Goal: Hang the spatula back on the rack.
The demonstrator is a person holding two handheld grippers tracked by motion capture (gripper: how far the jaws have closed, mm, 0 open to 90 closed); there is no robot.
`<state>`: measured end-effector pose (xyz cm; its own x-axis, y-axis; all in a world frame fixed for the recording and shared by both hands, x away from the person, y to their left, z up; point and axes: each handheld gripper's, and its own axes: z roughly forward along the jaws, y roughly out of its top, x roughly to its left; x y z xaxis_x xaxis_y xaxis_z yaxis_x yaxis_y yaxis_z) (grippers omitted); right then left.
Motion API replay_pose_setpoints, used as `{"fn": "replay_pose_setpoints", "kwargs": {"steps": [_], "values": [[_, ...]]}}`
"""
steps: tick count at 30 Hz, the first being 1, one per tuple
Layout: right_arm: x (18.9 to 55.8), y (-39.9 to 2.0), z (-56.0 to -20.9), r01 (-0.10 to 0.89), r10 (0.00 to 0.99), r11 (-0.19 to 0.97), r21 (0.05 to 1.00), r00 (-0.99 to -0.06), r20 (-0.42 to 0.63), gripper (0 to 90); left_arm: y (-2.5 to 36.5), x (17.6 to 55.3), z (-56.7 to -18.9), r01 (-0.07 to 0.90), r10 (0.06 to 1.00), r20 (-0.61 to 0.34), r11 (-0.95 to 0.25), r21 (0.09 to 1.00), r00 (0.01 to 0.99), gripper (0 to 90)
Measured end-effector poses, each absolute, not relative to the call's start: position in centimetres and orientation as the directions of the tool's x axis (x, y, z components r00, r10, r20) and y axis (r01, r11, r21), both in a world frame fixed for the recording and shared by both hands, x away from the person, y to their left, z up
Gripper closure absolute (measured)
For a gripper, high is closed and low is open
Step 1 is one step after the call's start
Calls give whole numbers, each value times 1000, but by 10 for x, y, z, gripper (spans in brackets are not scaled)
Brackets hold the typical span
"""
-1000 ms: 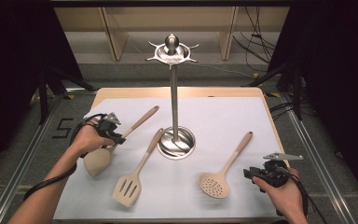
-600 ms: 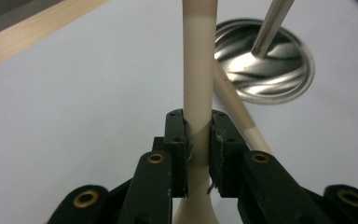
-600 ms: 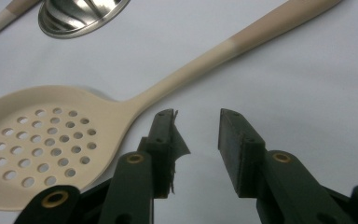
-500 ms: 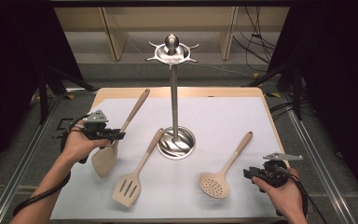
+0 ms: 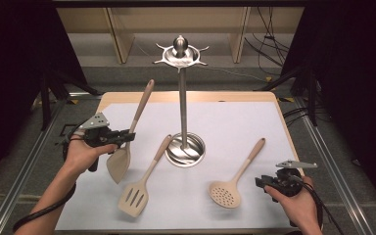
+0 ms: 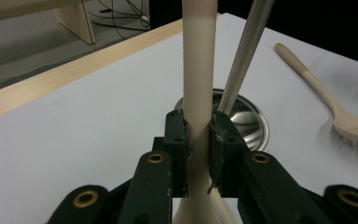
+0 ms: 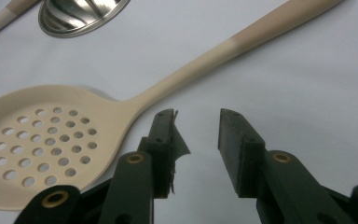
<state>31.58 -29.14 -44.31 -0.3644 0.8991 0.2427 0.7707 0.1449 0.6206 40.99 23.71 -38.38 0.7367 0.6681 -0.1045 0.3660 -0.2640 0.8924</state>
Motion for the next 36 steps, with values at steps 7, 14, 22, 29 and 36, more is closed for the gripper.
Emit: {"fn": "replay_pose_setpoints", "kwargs": {"steps": [7, 14, 22, 29, 36], "values": [[316, -292, -443, 767, 898, 150, 623, -369, 238, 667, 232, 404, -372, 328, 655, -110, -220, 919, 747, 779], [316, -292, -444, 767, 897, 149, 624, -370, 241, 667, 231, 398, -364, 300, 647, -102, -204, 932, 755, 779], [317, -291, -444, 771, 898, 150, 619, -368, 241, 666, 232, 394, -357, 274, 637, -94, -189, 943, 765, 779], [317, -291, -445, 771, 898, 150, 619, -368, 241, 666, 231, 390, -351, 254, 629, -87, -180, 950, 773, 779], [318, -292, -446, 756, 893, 165, 633, -387, 229, 666, 229, 386, -343, 231, 613, -75, -179, 956, 787, 779]]}}
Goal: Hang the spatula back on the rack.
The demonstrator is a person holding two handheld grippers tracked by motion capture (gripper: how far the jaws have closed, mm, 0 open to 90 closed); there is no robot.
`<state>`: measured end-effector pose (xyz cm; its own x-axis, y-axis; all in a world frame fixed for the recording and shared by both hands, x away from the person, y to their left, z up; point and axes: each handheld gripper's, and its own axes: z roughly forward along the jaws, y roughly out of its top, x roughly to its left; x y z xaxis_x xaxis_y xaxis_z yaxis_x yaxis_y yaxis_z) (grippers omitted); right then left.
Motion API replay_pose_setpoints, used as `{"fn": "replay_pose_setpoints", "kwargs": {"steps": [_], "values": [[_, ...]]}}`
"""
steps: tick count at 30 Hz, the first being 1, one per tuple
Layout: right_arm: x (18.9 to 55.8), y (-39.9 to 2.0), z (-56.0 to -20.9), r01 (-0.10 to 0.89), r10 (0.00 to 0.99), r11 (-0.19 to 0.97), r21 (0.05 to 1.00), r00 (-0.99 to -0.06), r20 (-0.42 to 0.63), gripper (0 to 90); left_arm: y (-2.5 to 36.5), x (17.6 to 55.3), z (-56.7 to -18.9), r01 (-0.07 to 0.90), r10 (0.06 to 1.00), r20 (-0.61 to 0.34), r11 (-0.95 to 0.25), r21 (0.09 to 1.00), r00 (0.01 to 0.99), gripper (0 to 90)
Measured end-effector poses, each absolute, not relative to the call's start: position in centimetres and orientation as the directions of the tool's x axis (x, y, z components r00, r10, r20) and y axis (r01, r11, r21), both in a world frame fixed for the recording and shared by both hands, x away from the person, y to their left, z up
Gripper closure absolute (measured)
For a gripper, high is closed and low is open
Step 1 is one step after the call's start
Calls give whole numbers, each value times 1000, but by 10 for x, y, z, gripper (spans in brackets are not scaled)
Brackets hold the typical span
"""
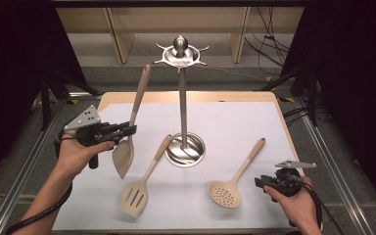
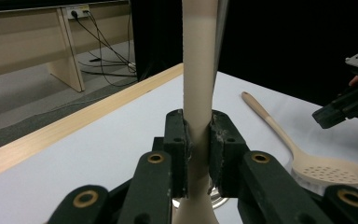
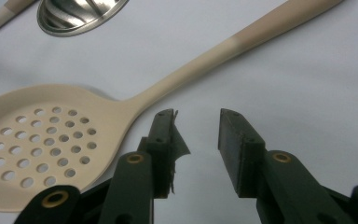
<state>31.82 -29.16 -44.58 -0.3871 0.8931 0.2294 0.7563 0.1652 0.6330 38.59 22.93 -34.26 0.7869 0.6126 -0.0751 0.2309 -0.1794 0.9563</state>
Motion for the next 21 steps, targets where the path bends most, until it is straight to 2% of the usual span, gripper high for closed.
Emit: {"fn": "replay_pose_setpoints", "kwargs": {"steps": [14, 17, 21], "values": [[318, -290, -446, 759, 895, 160, 631, -382, 233, 666, 229, 382, -332, 206, 599, -63, -172, 963, 798, 779], [316, -287, -444, 788, 901, 125, 603, -345, 264, 666, 228, 381, -330, 202, 597, -60, -174, 964, 800, 779], [316, -287, -444, 790, 901, 124, 601, -344, 266, 666, 227, 380, -328, 198, 593, -56, -176, 964, 803, 779]]}}
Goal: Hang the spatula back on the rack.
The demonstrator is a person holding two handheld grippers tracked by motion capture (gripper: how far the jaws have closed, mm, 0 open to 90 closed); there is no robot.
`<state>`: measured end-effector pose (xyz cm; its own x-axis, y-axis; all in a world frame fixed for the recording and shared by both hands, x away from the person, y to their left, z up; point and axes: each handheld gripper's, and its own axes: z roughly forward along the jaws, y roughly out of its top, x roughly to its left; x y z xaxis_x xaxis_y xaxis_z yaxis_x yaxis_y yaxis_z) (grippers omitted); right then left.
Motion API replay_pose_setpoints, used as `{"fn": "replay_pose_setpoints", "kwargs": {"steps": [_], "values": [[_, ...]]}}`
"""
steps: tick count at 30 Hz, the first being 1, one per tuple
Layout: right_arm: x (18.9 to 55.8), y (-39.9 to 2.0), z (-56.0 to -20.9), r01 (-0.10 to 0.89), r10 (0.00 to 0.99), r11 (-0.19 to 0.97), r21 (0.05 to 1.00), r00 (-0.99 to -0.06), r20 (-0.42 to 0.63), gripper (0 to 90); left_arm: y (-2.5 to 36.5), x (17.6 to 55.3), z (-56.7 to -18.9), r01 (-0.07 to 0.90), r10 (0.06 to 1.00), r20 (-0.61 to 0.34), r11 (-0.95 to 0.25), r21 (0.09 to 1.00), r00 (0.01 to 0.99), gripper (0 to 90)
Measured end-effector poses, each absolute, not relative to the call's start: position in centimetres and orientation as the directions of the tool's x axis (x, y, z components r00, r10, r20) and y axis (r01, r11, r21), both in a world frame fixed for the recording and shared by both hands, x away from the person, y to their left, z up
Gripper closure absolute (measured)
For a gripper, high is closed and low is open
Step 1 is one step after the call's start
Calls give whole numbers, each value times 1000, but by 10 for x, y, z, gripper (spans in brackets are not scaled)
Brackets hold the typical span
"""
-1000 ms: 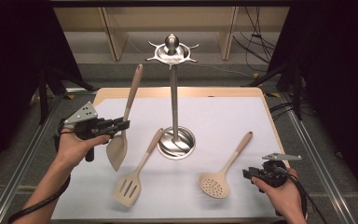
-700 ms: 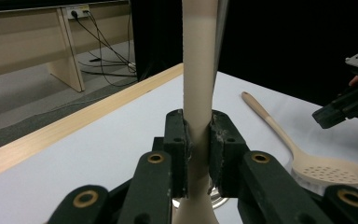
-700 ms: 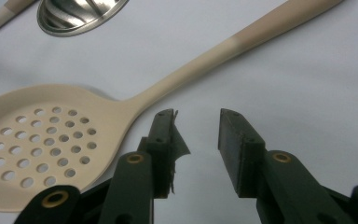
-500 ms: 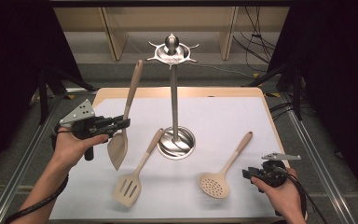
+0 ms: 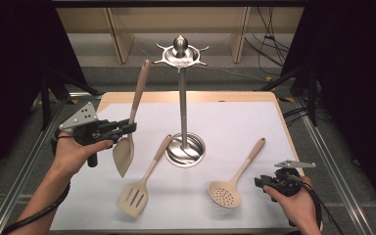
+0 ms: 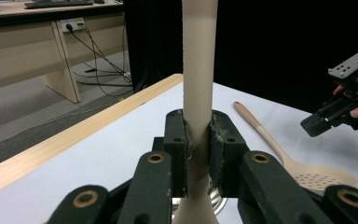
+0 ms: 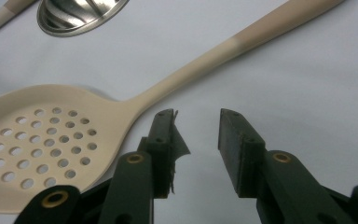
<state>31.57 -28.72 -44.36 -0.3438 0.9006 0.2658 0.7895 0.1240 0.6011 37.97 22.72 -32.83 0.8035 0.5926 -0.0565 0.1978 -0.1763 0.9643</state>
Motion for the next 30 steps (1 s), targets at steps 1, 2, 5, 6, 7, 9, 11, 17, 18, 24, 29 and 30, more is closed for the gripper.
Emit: {"fn": "replay_pose_setpoints", "kwargs": {"steps": [1, 2, 5, 6, 7, 9, 11, 17, 18, 24, 29, 30], "values": [[317, -288, -445, 774, 896, 135, 618, -361, 256, 666, 227, 380, -328, 192, 587, -56, -173, 966, 808, 779], [317, -288, -445, 775, 897, 135, 618, -361, 256, 666, 227, 380, -328, 192, 587, -56, -173, 966, 808, 779], [316, -287, -444, 789, 901, 126, 602, -345, 263, 666, 226, 379, -327, 191, 586, -52, -177, 966, 809, 779], [316, -287, -444, 785, 900, 130, 606, -350, 260, 666, 226, 379, -326, 189, 585, -52, -177, 966, 809, 779], [317, -288, -445, 776, 897, 139, 616, -362, 252, 666, 226, 379, -326, 189, 585, -52, -177, 966, 809, 779], [317, -288, -445, 776, 897, 139, 615, -362, 254, 666, 226, 379, -326, 189, 585, -51, -177, 966, 809, 779], [317, -288, -445, 774, 897, 139, 618, -363, 253, 666, 226, 379, -326, 189, 586, -52, -175, 966, 809, 779], [317, -288, -445, 774, 896, 139, 618, -364, 254, 666, 225, 380, -324, 186, 581, -47, -182, 966, 812, 779], [317, -287, -445, 775, 897, 138, 616, -361, 254, 666, 225, 380, -324, 186, 581, -47, -182, 966, 812, 779], [317, -288, -445, 774, 897, 138, 617, -362, 253, 666, 224, 381, -321, 189, 580, -44, -192, 963, 813, 779], [316, -287, -445, 782, 899, 133, 609, -353, 258, 666, 222, 383, -320, 192, 576, -42, -202, 960, 816, 778], [316, -287, -445, 779, 898, 136, 612, -358, 255, 666, 221, 383, -320, 195, 577, -44, -202, 960, 816, 779]]}}
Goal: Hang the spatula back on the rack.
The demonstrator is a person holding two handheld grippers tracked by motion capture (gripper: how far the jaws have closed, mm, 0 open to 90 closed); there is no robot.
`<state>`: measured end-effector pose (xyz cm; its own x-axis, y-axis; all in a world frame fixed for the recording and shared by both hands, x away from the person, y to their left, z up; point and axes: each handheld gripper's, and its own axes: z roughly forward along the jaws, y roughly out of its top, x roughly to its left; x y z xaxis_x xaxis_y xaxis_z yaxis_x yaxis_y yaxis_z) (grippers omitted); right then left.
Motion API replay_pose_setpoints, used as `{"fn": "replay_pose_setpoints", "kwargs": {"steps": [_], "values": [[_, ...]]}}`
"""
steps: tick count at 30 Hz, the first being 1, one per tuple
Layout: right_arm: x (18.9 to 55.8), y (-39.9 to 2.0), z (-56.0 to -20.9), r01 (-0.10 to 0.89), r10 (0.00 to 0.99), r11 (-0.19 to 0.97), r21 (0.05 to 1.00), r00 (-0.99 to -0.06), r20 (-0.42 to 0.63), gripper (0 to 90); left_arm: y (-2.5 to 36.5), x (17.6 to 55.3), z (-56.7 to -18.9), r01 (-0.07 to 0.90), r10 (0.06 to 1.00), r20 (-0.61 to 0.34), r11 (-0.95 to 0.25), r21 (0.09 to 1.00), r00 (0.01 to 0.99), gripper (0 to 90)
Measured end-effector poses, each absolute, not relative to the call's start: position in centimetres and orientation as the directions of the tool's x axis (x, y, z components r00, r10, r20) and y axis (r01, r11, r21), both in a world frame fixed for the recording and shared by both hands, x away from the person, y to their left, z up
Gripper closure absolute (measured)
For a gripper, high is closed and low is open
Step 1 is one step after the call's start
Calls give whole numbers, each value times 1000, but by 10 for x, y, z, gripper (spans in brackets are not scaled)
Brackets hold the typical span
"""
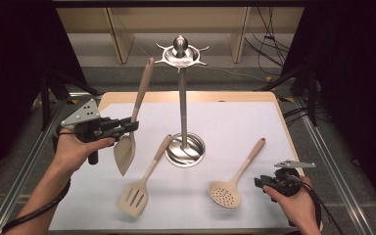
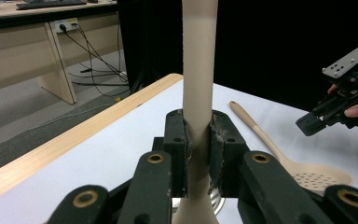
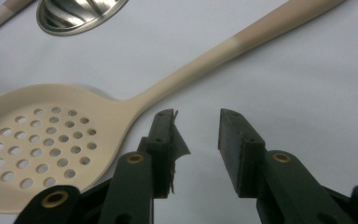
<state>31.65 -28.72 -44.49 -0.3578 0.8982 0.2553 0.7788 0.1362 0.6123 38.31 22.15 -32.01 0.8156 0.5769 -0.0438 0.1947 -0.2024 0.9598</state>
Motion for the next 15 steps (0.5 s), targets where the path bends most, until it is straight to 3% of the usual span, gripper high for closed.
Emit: {"fn": "replay_pose_setpoints", "kwargs": {"steps": [15], "values": [[316, -288, -445, 781, 900, 137, 609, -355, 254, 666, 213, 394, -321, 205, 573, -52, -205, 957, 818, 778]]}}
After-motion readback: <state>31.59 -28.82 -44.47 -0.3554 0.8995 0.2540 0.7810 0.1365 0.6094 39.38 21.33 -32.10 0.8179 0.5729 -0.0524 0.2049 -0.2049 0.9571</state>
